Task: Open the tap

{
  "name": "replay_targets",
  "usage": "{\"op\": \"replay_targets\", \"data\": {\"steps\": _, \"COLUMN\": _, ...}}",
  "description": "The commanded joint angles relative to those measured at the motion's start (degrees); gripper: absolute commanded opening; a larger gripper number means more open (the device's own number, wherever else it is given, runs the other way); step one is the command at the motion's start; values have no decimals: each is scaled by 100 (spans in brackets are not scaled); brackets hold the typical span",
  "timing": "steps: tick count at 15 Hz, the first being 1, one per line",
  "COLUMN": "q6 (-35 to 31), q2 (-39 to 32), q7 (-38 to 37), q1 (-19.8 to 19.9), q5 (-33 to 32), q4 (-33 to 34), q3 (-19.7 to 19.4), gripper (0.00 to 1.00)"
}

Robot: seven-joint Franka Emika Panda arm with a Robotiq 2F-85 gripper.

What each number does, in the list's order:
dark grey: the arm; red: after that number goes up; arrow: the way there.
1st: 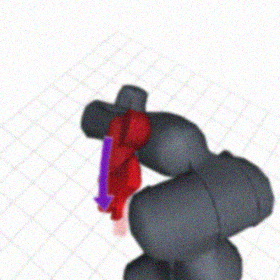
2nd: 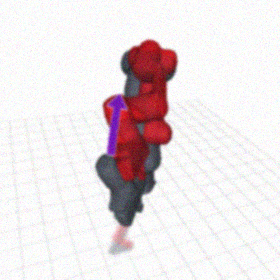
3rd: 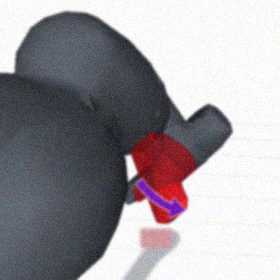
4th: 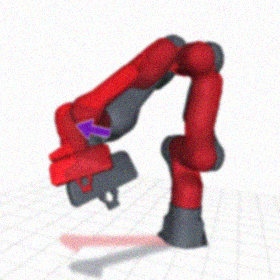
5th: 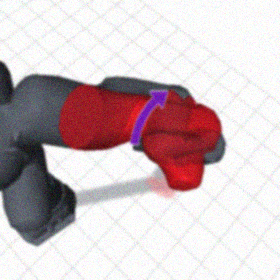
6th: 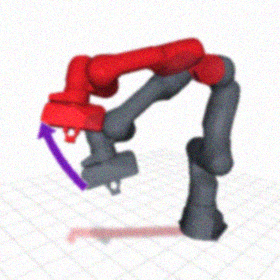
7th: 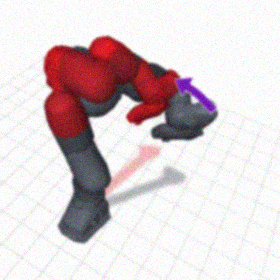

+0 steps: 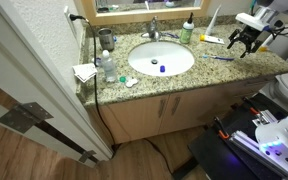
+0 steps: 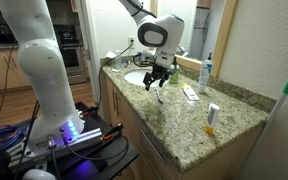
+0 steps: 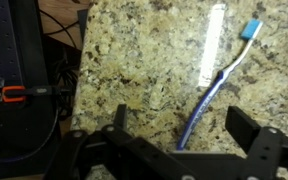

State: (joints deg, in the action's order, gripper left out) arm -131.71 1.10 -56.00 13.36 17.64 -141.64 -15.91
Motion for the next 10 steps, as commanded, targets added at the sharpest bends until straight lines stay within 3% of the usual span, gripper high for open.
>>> {"op": "replay_targets", "data": {"steps": 1, "q6": -57, "q2": -294, "q7": -598, "q1": 33, "q5": -216, "q4": 121, "q3": 83, "gripper": 100}}
{"op": "replay_targets", "data": {"steps": 5, "q6": -264, "q2": -538, "q7": -1037, "q1": -40, "q5": -167, "q4": 165, "q3": 133, "gripper": 100}}
{"op": "replay_targets", "data": {"steps": 10, "q6": -813, "q2": -933, "q7": -1777, "q1": -117, "q5": -561, "q4": 234, "q3": 81, "gripper": 100}}
